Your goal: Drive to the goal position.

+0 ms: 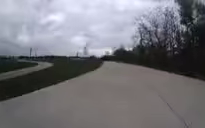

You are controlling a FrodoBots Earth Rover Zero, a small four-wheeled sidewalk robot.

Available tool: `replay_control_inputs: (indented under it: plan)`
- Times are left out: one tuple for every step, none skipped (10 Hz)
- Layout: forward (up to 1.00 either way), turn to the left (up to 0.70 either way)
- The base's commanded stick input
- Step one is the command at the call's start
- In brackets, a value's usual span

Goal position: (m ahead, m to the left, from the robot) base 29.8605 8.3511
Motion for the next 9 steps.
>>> replay_control_inputs:
  plan:
    - [1.0, -0.19]
    - [1.0, -0.27]
    - [1.0, -0.27]
    - [1.0, 0.0]
    - [1.0, 0.0]
    - [1.0, 0.0]
    - [1.0, -0.22]
    - [1.0, -0.27]
    - [1.0, -0.27]
